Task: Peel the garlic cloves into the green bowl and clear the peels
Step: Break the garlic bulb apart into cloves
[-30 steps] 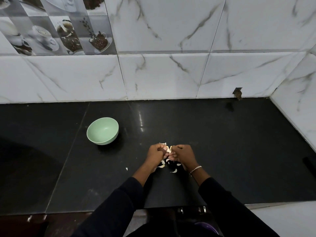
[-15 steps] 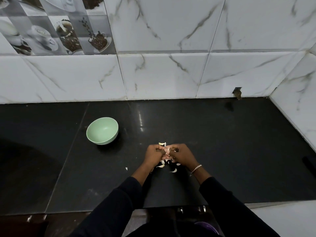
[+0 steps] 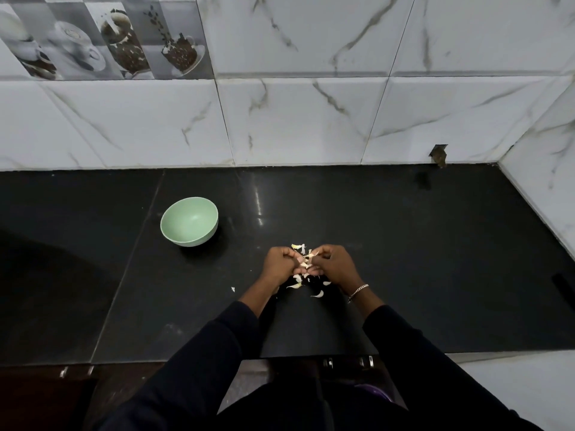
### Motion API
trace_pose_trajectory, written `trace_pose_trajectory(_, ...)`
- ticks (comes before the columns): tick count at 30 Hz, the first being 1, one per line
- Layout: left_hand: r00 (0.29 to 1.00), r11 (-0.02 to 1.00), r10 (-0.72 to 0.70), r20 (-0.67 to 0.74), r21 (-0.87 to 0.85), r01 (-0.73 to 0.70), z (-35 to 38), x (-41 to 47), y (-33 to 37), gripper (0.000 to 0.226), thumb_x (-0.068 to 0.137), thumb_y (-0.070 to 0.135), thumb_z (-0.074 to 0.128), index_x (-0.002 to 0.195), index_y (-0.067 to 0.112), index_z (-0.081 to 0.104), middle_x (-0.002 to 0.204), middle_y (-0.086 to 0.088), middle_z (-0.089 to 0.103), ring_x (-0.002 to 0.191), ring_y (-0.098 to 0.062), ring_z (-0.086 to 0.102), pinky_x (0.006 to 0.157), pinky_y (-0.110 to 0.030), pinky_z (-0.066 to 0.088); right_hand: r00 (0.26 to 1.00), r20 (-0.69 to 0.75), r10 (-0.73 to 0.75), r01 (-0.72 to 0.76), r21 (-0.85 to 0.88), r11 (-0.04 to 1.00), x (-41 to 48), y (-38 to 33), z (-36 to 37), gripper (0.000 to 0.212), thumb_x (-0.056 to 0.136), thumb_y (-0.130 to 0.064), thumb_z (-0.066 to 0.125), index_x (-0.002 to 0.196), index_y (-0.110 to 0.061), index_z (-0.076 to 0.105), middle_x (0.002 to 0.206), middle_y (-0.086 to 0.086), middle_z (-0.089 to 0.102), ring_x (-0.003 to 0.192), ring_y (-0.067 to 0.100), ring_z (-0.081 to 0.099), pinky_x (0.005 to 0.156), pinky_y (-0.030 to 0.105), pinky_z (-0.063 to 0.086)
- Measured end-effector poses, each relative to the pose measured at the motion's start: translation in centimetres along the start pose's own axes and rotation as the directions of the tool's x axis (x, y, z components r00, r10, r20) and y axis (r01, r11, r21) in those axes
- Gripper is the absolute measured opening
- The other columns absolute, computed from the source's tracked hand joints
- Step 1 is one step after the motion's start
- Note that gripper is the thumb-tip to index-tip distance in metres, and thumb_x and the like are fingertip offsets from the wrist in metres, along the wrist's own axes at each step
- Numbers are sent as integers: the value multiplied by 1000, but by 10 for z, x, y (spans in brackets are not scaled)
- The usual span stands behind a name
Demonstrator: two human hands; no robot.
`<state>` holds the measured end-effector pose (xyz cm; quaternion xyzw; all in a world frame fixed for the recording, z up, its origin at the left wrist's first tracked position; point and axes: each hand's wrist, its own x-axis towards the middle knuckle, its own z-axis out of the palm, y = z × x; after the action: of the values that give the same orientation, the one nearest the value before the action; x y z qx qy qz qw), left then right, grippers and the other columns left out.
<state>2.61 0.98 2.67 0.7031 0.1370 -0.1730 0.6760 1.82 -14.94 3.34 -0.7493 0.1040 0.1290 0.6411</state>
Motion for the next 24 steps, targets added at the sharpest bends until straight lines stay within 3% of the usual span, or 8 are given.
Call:
trace_pose_trajectory(5, 999, 999, 1, -48, 53, 2, -4, 3, -7, 18, 88, -14, 56, 84, -1, 67, 80, -14, 68, 61, -19, 71, 60, -23, 58, 998, -13, 58, -58, 23, 998, -4, 5, -2, 11, 93, 11, 55, 100, 9, 63, 81, 24, 69, 55, 17, 71, 53, 21, 58)
trace_pose_trajectory(10, 994, 970, 60, -91, 240, -36, -2, 0, -9, 20, 95, -7, 52, 92, -7, 71, 69, 2, 66, 46, 3, 56, 49, -12, 45, 995, -46, 88, -89, -29, 996, -3, 10, -3, 14, 92, 3, 63, 93, 16, 66, 74, 22, 70, 51, 20, 68, 50, 24, 56)
trace_pose_trajectory(14, 985, 928, 120, -121, 367, -68, 2, -3, -11, 22, 92, -3, 54, 82, 2, 72, 66, 6, 66, 58, -8, 60, 53, -13, 44, 994, -46, 98, -100, -45, 994, -6, 8, -2, 17, 94, -4, 64, 88, 11, 66, 69, 21, 69, 46, 20, 66, 45, 23, 52)
trace_pose_trajectory(18, 978, 931, 155, -137, 353, -98, 3, -7, -6, 14, 87, 9, 76, 79, 1, 68, 59, -2, 67, 43, -4, 62, 48, -13, 48, 996, -73, 52, -61, -135, 989, -3, 11, -4, 24, 95, -12, 63, 76, 2, 68, 64, 11, 67, 43, 14, 57, 41, 22, 46)
trace_pose_trajectory(21, 970, 933, 182, -164, 342, -117, 3, -8, -3, 11, 88, -5, 65, 78, 0, 68, 65, -8, 71, 48, -10, 69, 52, -20, 55, 997, -78, 29, -41, -164, 986, -3, 12, -7, 20, 94, -12, 65, 80, 2, 72, 64, 8, 65, 45, 12, 56, 42, 23, 45)
trace_pose_trajectory(24, 960, 923, 221, -170, 355, -150, 4, -8, -3, 26, 85, -13, 51, 79, 6, 68, 77, -13, 72, 55, -21, 72, 56, -30, 59, 996, -58, 61, -68, -117, 991, -2, 12, -8, 14, 95, -4, 62, 92, 6, 71, 70, 12, 68, 47, 12, 62, 44, 22, 48)
